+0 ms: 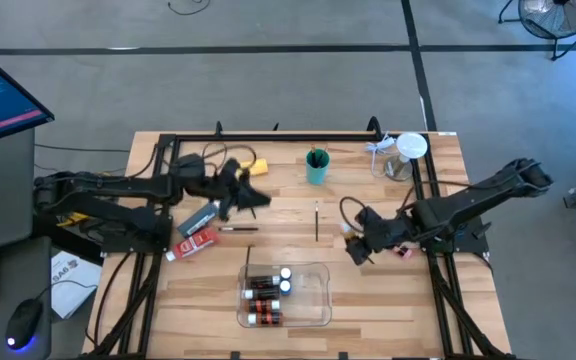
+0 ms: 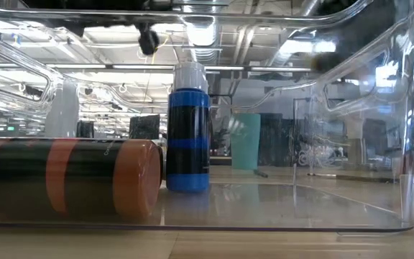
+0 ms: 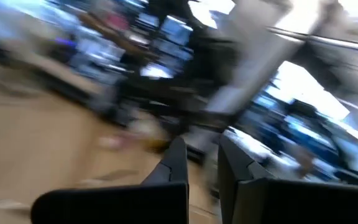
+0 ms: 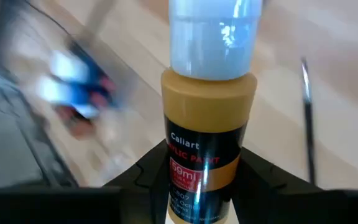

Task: Pick & Place Paint Supplies
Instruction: Put the dark yellow paint bottle into the transparent bin

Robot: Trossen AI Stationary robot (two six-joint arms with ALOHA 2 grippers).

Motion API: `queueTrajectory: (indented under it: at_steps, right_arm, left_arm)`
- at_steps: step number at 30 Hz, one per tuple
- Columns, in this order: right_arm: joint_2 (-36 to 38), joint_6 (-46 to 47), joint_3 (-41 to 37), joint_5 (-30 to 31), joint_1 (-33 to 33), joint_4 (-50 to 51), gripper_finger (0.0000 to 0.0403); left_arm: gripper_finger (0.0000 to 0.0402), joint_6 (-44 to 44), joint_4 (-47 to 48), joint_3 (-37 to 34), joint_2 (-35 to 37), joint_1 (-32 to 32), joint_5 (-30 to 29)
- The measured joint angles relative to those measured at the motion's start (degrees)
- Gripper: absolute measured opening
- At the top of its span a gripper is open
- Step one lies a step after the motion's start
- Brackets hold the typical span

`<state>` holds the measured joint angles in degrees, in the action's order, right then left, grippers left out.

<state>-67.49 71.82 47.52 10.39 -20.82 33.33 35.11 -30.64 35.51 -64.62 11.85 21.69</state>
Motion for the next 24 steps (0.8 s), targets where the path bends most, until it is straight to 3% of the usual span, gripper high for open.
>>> queueTrajectory:
  at_steps: [6,8,10,14,18,24]
  right_arm:
    - [-0.4,-7.78,7.67,8.23,1.43,-4.74,0.0124]
    - [-1.23,-11.3,9.94,9.47,2.42,-7.6,0.0126]
    - [-2.12,-14.65,11.88,10.39,3.44,-10.09,0.0127]
    - [-4.07,-20.77,16.02,10.69,4.94,-13.8,0.0127]
    - [-5.64,-24.11,19.45,10.69,5.38,-13.8,0.0127]
    - [-6.63,-26.84,20.81,10.79,5.36,-16.31,0.0128]
  left_arm:
    - [0.0002,-1.55,4.19,0.06,-1.31,13.94,-22.63]
    - [0.0002,1.5,4.77,0.01,-2.81,19.55,-24.83]
    - [0.0002,2.93,4.4,0.47,-4.58,23.7,-22.19]
    - [0.0002,-0.61,5.18,5.23,-6.9,25.53,-4.85]
    - [0.0002,-1.82,5.99,10.32,-5.07,18.68,5.52]
    - [0.0014,-1.74,6.35,11.36,-2.07,7.63,9.15]
